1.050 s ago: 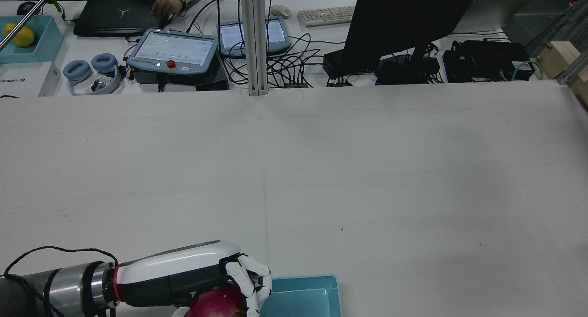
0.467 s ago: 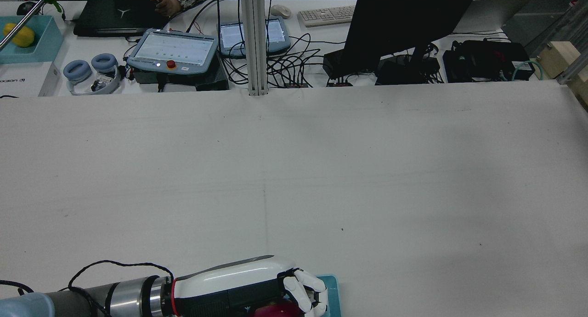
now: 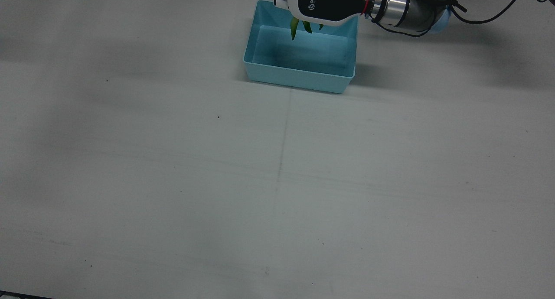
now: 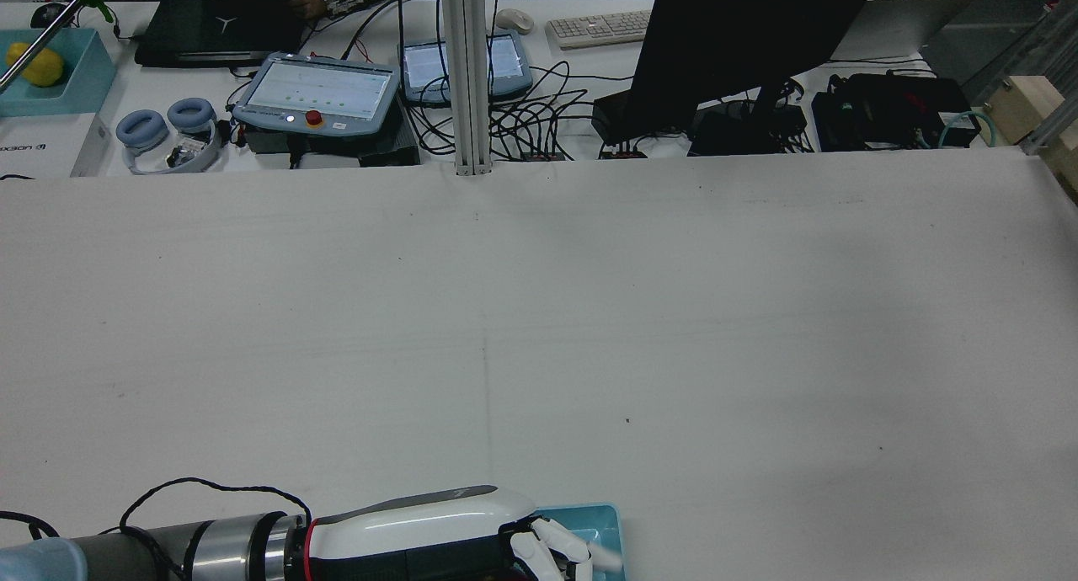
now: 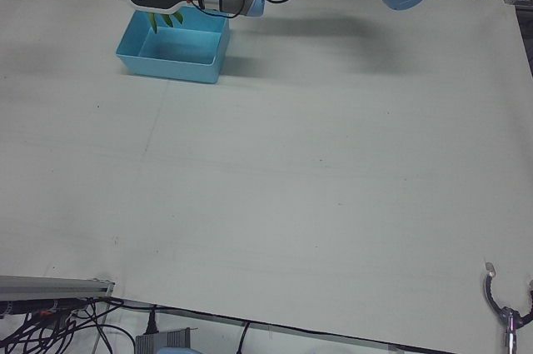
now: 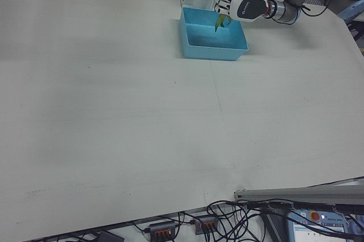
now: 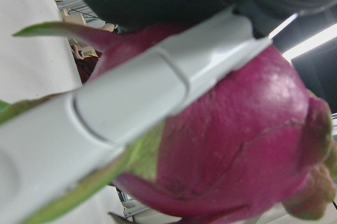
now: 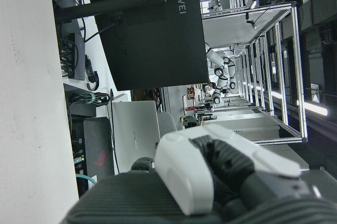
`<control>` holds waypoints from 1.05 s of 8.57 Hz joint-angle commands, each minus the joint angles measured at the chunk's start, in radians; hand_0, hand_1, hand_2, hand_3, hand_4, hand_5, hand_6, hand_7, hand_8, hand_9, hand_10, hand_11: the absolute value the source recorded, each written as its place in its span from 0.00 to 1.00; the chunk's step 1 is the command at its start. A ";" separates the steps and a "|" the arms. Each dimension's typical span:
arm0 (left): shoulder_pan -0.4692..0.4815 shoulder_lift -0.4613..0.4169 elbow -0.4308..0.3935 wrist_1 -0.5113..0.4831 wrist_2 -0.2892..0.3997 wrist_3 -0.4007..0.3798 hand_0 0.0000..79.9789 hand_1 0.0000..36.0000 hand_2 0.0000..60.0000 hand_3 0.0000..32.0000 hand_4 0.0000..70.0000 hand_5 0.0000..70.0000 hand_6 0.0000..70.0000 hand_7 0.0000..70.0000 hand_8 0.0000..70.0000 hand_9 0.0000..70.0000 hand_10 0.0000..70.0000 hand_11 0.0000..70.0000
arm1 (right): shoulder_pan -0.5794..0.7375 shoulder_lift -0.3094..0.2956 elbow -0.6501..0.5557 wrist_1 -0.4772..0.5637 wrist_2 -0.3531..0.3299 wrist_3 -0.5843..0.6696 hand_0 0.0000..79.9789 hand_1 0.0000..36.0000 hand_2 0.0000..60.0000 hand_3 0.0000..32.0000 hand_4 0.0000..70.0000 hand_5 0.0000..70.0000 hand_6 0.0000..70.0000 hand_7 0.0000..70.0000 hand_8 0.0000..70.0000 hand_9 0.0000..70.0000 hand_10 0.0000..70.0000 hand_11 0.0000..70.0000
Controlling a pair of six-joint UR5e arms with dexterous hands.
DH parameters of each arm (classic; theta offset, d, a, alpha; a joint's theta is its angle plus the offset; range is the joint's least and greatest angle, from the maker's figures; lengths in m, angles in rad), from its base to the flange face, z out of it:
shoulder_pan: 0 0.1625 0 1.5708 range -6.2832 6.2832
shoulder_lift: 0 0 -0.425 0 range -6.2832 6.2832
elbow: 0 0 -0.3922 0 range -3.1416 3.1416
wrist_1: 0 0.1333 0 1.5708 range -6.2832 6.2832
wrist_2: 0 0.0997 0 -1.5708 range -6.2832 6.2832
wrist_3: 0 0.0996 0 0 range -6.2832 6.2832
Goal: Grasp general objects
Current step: 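Lower the dragon fruit into the blue tray with the left hand, then open the left hand and withdraw it from the tray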
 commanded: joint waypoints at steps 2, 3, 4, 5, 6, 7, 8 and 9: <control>-0.006 0.123 -0.034 -0.108 0.022 -0.013 1.00 1.00 1.00 0.00 0.49 1.00 0.57 1.00 0.10 0.21 0.02 0.10 | 0.000 0.000 0.000 0.000 0.000 -0.002 0.00 0.00 0.00 0.00 0.00 0.00 0.00 0.00 0.00 0.00 0.00 0.00; -0.008 0.134 -0.046 -0.110 0.022 -0.013 1.00 1.00 1.00 0.00 0.46 1.00 0.52 1.00 0.09 0.19 0.00 0.05 | 0.000 0.000 0.000 0.000 0.000 0.000 0.00 0.00 0.00 0.00 0.00 0.00 0.00 0.00 0.00 0.00 0.00 0.00; -0.009 0.155 -0.048 -0.125 0.021 -0.013 1.00 1.00 1.00 0.00 0.35 1.00 0.37 0.89 0.06 0.16 0.00 0.02 | 0.000 0.000 0.000 0.000 0.000 0.000 0.00 0.00 0.00 0.00 0.00 0.00 0.00 0.00 0.00 0.00 0.00 0.00; -0.018 0.175 -0.048 -0.142 0.021 -0.013 1.00 1.00 1.00 0.00 0.24 1.00 0.25 0.77 0.04 0.13 0.00 0.01 | 0.000 0.000 0.000 0.000 0.000 0.000 0.00 0.00 0.00 0.00 0.00 0.00 0.00 0.00 0.00 0.00 0.00 0.00; -0.023 0.210 -0.064 -0.162 0.019 -0.013 1.00 1.00 1.00 0.00 0.11 1.00 0.13 0.60 0.01 0.10 0.00 0.00 | 0.000 0.000 0.002 0.000 0.000 0.000 0.00 0.00 0.00 0.00 0.00 0.00 0.00 0.00 0.00 0.00 0.00 0.00; -0.023 0.251 -0.074 -0.221 0.009 -0.013 1.00 1.00 1.00 0.00 0.02 1.00 0.04 0.44 0.00 0.07 0.00 0.00 | 0.000 0.000 0.000 0.000 0.000 0.000 0.00 0.00 0.00 0.00 0.00 0.00 0.00 0.00 0.00 0.00 0.00 0.00; -0.023 0.265 -0.083 -0.234 -0.002 -0.012 1.00 1.00 1.00 0.00 0.00 1.00 0.00 0.44 0.00 0.07 0.00 0.00 | 0.000 0.000 0.000 0.000 0.000 0.000 0.00 0.00 0.00 0.00 0.00 0.00 0.00 0.00 0.00 0.00 0.00 0.00; -0.023 0.266 -0.083 -0.237 -0.014 -0.010 1.00 1.00 1.00 0.00 0.00 1.00 0.00 0.47 0.00 0.07 0.00 0.00 | 0.000 0.000 0.002 0.000 0.000 0.000 0.00 0.00 0.00 0.00 0.00 0.00 0.00 0.00 0.00 0.00 0.00 0.00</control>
